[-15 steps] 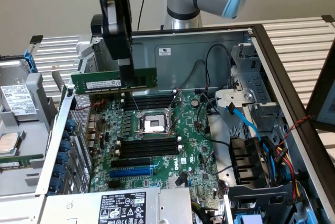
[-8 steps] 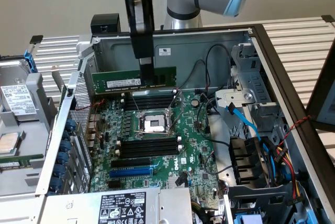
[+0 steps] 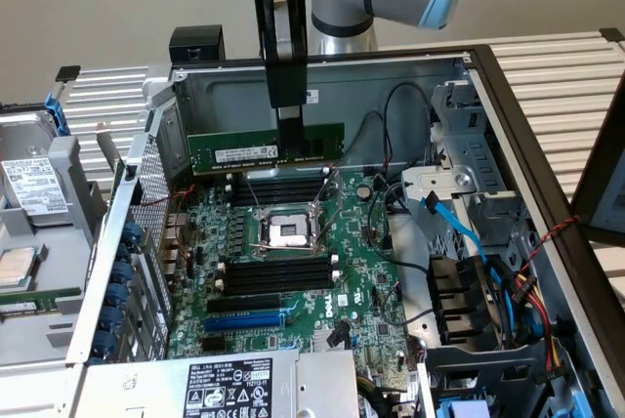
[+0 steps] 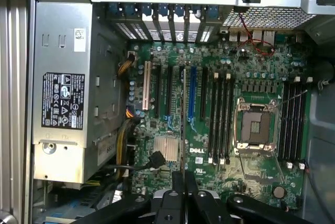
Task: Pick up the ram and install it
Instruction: 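Insert the ram into the slot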
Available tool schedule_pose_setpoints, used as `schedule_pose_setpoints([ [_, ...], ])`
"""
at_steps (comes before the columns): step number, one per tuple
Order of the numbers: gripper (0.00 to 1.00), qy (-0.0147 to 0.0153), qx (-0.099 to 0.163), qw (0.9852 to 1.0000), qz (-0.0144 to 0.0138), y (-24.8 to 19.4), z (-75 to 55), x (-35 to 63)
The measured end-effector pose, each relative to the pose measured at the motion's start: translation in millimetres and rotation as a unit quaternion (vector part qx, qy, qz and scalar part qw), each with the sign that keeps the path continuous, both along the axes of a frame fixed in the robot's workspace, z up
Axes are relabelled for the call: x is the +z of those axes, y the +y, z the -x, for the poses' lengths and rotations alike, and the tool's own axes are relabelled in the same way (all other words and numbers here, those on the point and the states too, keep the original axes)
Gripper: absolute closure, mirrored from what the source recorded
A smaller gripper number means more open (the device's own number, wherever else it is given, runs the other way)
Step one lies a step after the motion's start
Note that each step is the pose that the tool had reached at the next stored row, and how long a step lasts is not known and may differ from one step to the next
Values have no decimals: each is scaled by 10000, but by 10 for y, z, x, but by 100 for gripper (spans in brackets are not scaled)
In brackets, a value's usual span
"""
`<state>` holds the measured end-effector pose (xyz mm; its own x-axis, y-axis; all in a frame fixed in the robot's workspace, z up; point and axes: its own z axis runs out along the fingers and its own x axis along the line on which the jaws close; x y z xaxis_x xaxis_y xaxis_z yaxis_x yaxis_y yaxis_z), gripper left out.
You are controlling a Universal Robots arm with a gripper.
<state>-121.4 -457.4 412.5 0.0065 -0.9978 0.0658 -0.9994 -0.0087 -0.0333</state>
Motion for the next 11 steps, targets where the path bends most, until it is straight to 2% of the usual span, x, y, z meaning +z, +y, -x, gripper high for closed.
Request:
schedule_pose_setpoints([
  [6, 87, 0, 0, 10000, 0, 1, -5, -3],
  [11, 87, -1, -4, 10000, -5, 20, -89, -77],
])
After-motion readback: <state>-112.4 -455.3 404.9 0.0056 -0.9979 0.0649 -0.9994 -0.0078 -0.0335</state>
